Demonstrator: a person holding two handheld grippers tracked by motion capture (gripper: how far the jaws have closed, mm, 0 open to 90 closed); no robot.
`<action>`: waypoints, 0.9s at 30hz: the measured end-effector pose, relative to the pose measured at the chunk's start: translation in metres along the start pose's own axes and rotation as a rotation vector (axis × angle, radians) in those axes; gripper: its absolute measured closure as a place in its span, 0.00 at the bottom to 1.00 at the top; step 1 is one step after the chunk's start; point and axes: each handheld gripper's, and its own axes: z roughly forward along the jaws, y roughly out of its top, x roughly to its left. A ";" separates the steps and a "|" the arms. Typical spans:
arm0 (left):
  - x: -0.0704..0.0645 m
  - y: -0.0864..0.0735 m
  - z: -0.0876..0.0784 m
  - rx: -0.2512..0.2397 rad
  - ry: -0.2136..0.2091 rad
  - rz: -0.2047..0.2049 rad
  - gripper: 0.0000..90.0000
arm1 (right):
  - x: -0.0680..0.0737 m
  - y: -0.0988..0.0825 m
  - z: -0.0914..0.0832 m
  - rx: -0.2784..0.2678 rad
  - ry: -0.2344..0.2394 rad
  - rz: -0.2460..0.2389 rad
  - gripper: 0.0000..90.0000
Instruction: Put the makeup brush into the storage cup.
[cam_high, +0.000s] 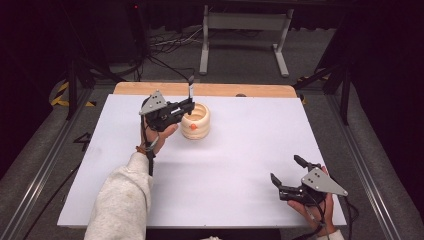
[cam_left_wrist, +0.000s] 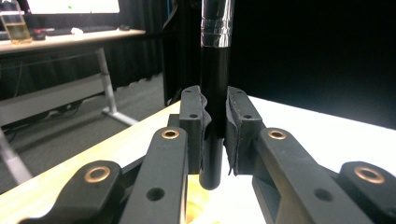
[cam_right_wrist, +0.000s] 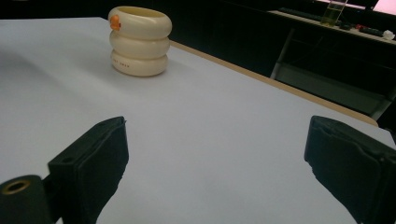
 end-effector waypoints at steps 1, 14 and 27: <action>0.000 0.000 0.000 0.000 0.000 0.000 0.88 | 0.000 0.001 0.000 -0.003 -0.002 0.001 0.08; 0.005 -0.015 0.030 0.060 0.026 -0.013 0.88 | 0.001 0.003 0.000 -0.005 0.013 -0.017 0.08; 0.019 -0.035 0.034 0.090 0.067 -0.058 0.88 | 0.000 0.002 0.001 0.001 0.017 -0.017 0.08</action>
